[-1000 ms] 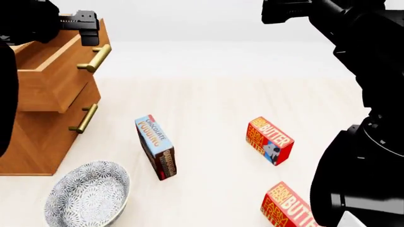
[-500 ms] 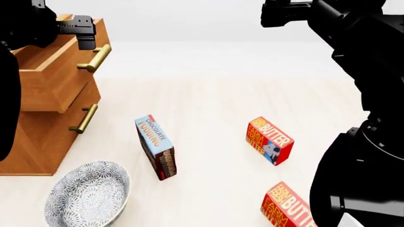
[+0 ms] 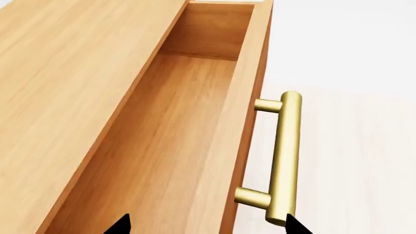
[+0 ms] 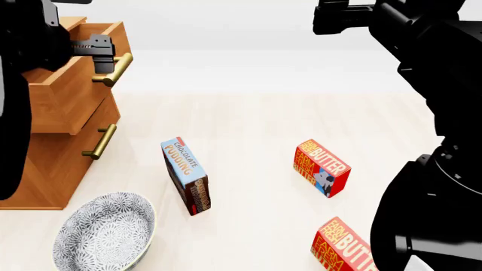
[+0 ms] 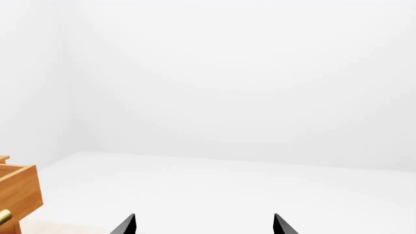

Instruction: Put the butter at the front in the top drawer of the cabinet and close it.

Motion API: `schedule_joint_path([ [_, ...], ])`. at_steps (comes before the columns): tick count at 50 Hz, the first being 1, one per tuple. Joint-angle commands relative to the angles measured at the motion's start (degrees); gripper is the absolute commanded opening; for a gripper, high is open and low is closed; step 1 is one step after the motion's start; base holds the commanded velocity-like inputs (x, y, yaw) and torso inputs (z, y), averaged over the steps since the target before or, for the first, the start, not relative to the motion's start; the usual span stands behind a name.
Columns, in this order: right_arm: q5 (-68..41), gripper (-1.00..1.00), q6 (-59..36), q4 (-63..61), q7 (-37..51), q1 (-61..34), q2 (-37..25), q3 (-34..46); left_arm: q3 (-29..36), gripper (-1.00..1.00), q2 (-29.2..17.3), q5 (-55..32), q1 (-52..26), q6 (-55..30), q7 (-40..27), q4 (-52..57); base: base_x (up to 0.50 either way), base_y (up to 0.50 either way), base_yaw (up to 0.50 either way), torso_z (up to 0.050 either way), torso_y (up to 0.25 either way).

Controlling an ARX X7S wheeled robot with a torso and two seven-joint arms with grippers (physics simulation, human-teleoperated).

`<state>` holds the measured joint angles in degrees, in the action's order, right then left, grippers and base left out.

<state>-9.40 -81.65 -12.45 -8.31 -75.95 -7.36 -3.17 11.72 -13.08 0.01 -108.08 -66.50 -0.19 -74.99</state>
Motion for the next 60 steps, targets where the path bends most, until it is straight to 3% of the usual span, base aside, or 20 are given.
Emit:
schedule_joint_path([
  [1,-0.5,1.00,-0.4,-0.5,0.4,0.1,-0.1,-0.2,0.5,1.00,-0.2,0.1,0.7,-0.9,0.2,0.0,0.00,0.00,0.00,0.000,0.000],
  [29,-1.7,1.00,0.1,-0.4,1.2,0.7,-0.2,-0.3,2.6,1.00,-0.4,0.1,3.4,-3.0,3.3,0.0,0.00,0.00,0.00,0.000,0.000],
  [33,-1.8,1.00,0.2,-0.3,1.3,0.7,-0.3,-0.2,5.0,1.00,0.1,0.1,3.9,-4.3,7.8,0.0,0.00,0.00,0.00,0.000,0.000],
  [46,-2.3,1.00,0.7,0.1,1.6,0.9,-0.3,-0.2,14.8,1.00,2.6,-0.3,4.0,-3.2,33.2,0.0,0.00,0.00,0.00,0.000,0.000],
  [55,-2.7,1.00,0.3,-0.6,2.0,1.1,-0.5,-0.5,15.7,1.00,3.3,-0.3,4.4,-1.7,39.4,0.0,0.00,0.00,0.00,-0.002,0.000],
  [60,-2.9,1.00,0.2,-0.8,2.1,1.2,-0.5,-0.6,13.1,1.00,3.8,-0.9,3.7,-0.9,39.4,0.0,0.00,0.00,0.00,0.000,0.000],
])
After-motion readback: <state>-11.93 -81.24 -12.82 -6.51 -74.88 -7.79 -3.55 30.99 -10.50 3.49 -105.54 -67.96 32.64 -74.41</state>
